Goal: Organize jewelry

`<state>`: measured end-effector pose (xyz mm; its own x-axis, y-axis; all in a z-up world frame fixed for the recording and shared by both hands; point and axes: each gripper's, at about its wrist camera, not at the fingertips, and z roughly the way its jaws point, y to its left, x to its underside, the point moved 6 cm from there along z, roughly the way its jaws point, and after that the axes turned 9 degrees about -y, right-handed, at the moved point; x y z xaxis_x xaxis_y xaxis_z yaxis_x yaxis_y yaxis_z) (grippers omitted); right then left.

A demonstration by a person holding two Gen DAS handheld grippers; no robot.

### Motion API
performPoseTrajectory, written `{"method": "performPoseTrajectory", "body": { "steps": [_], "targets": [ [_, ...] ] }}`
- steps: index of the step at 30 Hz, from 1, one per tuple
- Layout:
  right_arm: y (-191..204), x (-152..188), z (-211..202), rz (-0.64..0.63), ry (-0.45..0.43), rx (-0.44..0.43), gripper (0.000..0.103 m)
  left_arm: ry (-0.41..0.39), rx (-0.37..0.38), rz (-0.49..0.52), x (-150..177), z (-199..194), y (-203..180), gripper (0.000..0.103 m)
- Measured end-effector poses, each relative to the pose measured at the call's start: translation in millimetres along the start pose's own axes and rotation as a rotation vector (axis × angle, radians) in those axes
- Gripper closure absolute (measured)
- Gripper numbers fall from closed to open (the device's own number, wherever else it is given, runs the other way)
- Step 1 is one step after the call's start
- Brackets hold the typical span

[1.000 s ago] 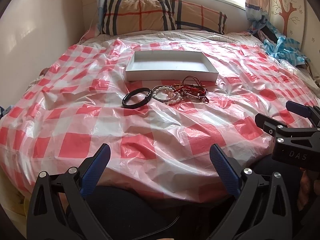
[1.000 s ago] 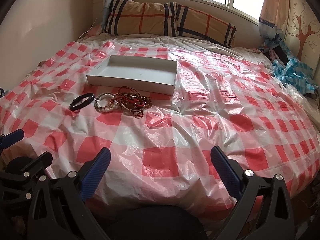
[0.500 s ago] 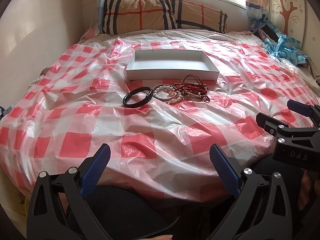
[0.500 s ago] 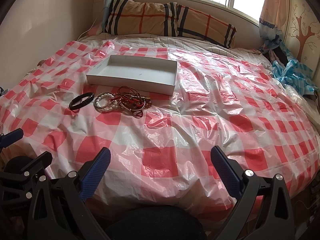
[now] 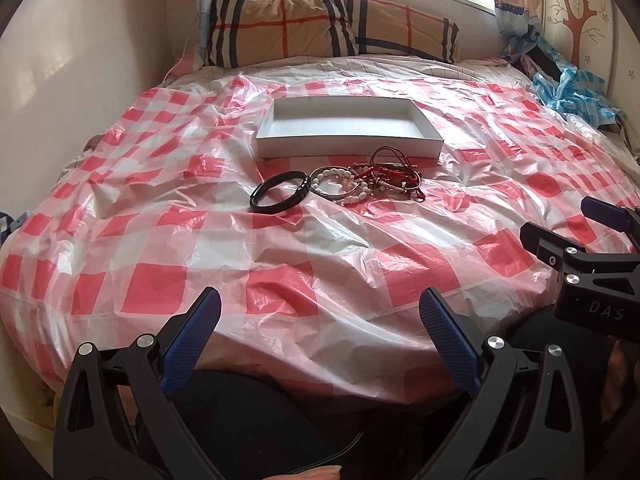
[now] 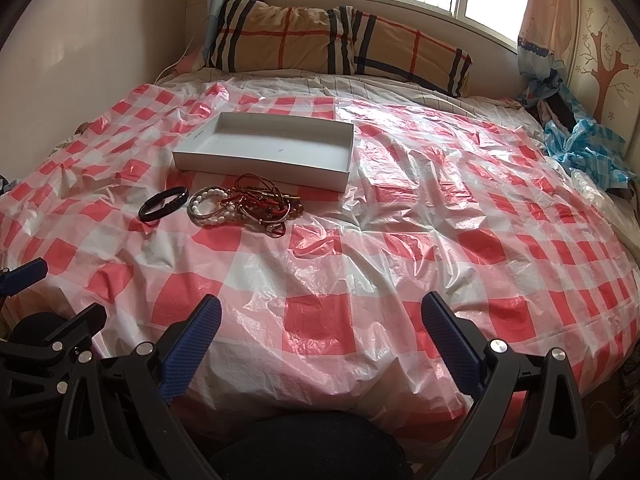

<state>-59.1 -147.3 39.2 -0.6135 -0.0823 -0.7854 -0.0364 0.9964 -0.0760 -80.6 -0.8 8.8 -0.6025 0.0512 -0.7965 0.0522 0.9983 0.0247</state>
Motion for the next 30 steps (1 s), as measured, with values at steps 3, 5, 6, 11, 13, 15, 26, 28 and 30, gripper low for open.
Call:
{"method": "performPoseTrajectory", "body": {
  "steps": [3, 5, 6, 11, 13, 15, 26, 28, 30],
  "targets": [
    [0, 0, 0, -0.003, -0.001, 0.001, 0.007, -0.001, -0.001, 0.000, -1, 0, 0, 0.007],
    [0, 0, 0, -0.003, -0.001, 0.001, 0.007, 0.000, 0.001, 0.000, -1, 0, 0, 0.007],
    [0, 0, 0, -0.003, 0.000, 0.001, 0.007, -0.001, 0.000, 0.000, -1, 0, 0, 0.007],
    [0, 0, 0, -0.004, -0.001, 0.002, 0.007, -0.001, 0.000, 0.000, -1, 0, 1, 0.007],
    [0, 0, 0, -0.003, -0.001, 0.001, 0.007, -0.001, 0.001, -0.001, -1, 0, 1, 0.007],
    [0, 0, 0, -0.003, -0.001, 0.001, 0.007, -0.001, 0.001, 0.000, -1, 0, 0, 0.007],
    [0, -23, 18, -0.014, 0.002, -0.045, 0.007, 0.020, 0.043, -0.037, -22, 8, 13, 0.007],
    [-1, -32, 32, 0.012, 0.014, -0.066, 0.007, 0.034, 0.033, -0.047, -31, 19, 20, 0.007],
    [-2, -40, 50, 0.018, 0.027, -0.071, 0.007, 0.037, 0.007, -0.042, -42, 31, 29, 0.007]
  ]
}}
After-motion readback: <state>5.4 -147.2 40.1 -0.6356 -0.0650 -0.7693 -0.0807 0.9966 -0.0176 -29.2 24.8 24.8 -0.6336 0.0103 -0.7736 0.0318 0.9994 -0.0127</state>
